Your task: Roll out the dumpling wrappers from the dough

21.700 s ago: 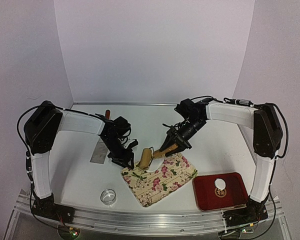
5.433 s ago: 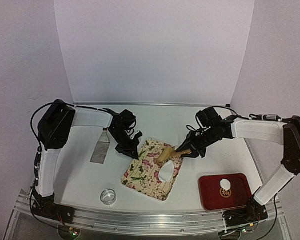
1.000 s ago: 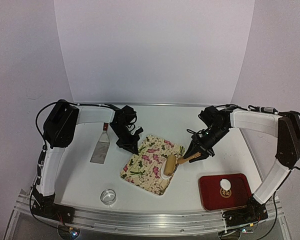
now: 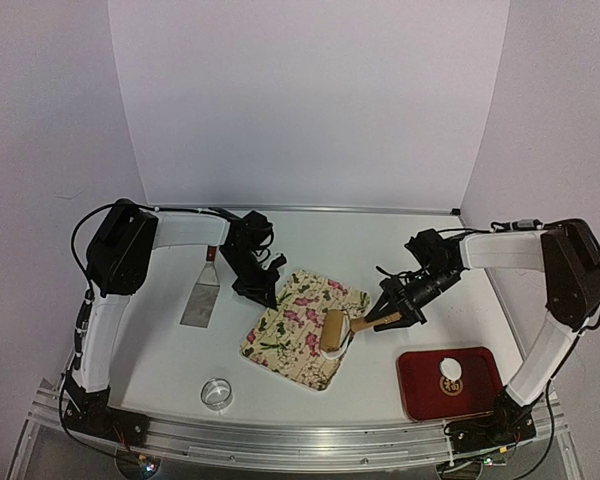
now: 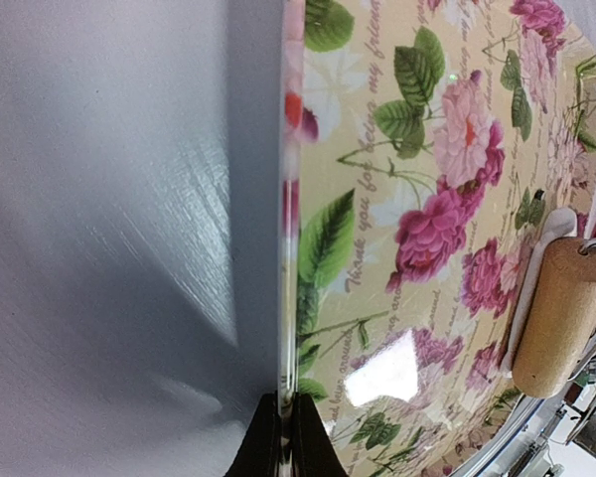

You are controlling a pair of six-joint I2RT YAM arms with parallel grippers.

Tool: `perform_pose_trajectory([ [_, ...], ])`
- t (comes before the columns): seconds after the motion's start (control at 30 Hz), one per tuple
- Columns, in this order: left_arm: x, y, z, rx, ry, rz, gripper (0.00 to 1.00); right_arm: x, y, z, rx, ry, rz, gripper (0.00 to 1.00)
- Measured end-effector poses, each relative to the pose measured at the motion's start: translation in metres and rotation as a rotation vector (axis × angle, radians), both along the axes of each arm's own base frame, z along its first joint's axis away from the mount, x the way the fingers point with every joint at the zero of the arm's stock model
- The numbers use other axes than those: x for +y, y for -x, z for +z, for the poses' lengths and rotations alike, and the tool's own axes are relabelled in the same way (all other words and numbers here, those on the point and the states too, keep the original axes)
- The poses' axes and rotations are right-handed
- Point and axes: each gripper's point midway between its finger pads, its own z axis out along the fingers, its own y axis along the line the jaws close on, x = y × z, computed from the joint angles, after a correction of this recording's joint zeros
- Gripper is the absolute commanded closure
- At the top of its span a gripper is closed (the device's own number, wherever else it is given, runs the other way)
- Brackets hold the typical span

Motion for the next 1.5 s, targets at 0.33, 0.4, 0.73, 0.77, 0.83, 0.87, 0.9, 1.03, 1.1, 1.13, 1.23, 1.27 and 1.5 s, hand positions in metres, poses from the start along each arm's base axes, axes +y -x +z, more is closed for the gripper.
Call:
perform_pose_trajectory([
  [0.33, -0.001, 0.001, 0.000, -0.005, 0.013, -0.001, 1.00, -0.013, 0.010, 0.001, -0.003, 0.017, -0.022, 1.00],
  [0.4, -0.001, 0.001, 0.000, -0.004, 0.014, 0.000, 1.00, -0.010, 0.008, -0.001, 0.006, 0.009, -0.015, 1.00],
  [0.73, -0.002, 0.001, 0.000, -0.004, 0.019, -0.002, 1.00, -0.013, 0.017, 0.001, -0.012, 0.009, -0.017, 1.00],
  [0.77, -0.003, 0.002, 0.000, -0.003, 0.023, -0.004, 1.00, -0.015, 0.020, 0.002, -0.015, 0.017, -0.019, 1.00],
  [0.83, -0.004, 0.004, 0.000, 0.003, 0.028, -0.008, 1.00, -0.015, 0.023, 0.002, -0.014, 0.025, -0.016, 1.00],
  [0.87, -0.005, 0.004, 0.000, 0.003, 0.028, -0.010, 1.00, -0.014, 0.024, 0.001, -0.011, 0.026, -0.012, 1.00],
  [0.9, -0.005, 0.005, 0.000, 0.003, 0.028, -0.011, 1.00, -0.013, 0.024, 0.000, -0.004, 0.025, -0.005, 1.00],
  [1.03, -0.005, 0.004, 0.000, 0.003, 0.027, -0.010, 1.00, 0.001, 0.020, -0.004, 0.026, -0.002, 0.035, 1.00],
  [1.1, -0.004, 0.004, 0.000, 0.003, 0.027, -0.011, 1.00, 0.008, 0.018, -0.005, 0.032, -0.028, 0.052, 1.00],
  [1.13, -0.004, 0.004, 0.000, 0.003, 0.027, -0.011, 1.00, 0.010, 0.017, -0.005, 0.029, -0.035, 0.057, 1.00],
  [1.23, -0.004, 0.004, 0.000, 0.003, 0.027, -0.011, 1.00, 0.008, 0.021, -0.004, 0.019, -0.033, 0.056, 1.00],
  [1.27, -0.004, 0.004, 0.000, 0.003, 0.027, -0.011, 1.00, 0.006, 0.023, -0.002, 0.013, -0.027, 0.053, 1.00],
  [1.5, -0.005, 0.008, 0.000, 0.009, 0.036, -0.013, 1.00, -0.008, 0.037, 0.004, 0.018, 0.051, 0.016, 1.00],
])
